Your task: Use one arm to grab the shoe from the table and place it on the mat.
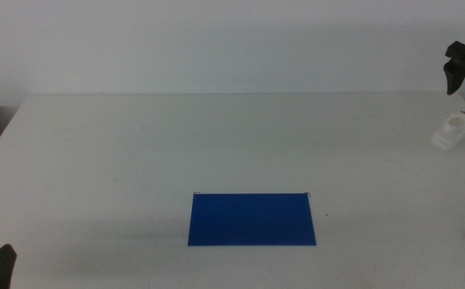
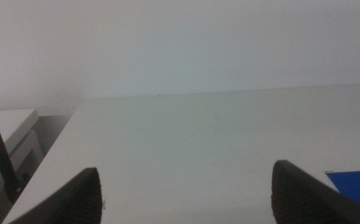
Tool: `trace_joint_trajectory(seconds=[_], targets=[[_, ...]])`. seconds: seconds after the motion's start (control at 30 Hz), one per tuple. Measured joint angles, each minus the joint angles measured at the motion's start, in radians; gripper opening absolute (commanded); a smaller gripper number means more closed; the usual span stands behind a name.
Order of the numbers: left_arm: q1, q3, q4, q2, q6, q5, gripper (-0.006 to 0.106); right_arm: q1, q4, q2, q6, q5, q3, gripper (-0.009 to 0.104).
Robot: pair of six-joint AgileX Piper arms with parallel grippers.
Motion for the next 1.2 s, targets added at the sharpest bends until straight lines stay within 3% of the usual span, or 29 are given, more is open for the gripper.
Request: trace_joint_trajectory(seconds=[0.37, 0.87, 1.0, 1.2], targets=[[0.000, 0.000, 0.000, 0.000, 0.000, 0.000, 0.094, -0.046, 0.013, 0.252, -0.005, 0.037, -0.278, 0.072], [0.000, 0.000, 0.000, 0.000, 0.000, 0.000, 0.094, -0.061, 0.011, 0.387, 0.009, 0.038, -0.334, 0.069], [0.000, 0.000, 0.000, 0.000, 0.000, 0.000, 0.094, -0.061, 0.007, 0.395, 0.035, 0.038, -0.334, 0.054], [0.000, 0.000, 0.000, 0.000, 0.000, 0.000, 0.094, -0.062, -0.002, 0.395, 0.056, 0.037, -0.334, 0.005]])
